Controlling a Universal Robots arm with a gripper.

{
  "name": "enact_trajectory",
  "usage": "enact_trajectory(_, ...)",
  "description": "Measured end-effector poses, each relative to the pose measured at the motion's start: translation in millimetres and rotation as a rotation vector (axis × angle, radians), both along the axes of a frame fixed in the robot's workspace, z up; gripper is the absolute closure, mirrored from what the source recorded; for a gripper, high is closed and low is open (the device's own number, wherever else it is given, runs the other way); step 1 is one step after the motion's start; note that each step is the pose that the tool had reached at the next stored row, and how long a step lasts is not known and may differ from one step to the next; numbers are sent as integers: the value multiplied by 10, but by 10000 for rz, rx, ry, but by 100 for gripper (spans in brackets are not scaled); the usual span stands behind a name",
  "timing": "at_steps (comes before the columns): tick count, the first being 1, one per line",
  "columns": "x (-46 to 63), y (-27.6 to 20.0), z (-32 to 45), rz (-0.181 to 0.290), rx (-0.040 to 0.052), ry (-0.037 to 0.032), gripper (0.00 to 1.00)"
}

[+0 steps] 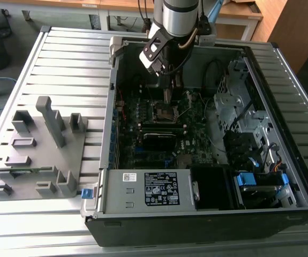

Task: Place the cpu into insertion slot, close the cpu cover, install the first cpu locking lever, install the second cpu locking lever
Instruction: 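Place the cpu into insertion slot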

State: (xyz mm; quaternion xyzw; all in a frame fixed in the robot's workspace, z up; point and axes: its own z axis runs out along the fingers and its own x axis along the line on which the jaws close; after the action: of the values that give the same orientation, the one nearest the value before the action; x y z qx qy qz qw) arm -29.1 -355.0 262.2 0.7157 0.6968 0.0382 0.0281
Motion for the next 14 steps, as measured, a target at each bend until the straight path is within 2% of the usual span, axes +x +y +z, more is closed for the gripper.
enact_trajectory(4, -4, 0, -5, -2, 4, -11, 46)
enact_trajectory(6, -15, 0, -19, 6, 4, -58, 46)
enact_trajectory(10, -29, 0, -55, 115, 3, -197, 46)
enact_trajectory(14, -30, 1, -69, 154, 3, -211, 46)
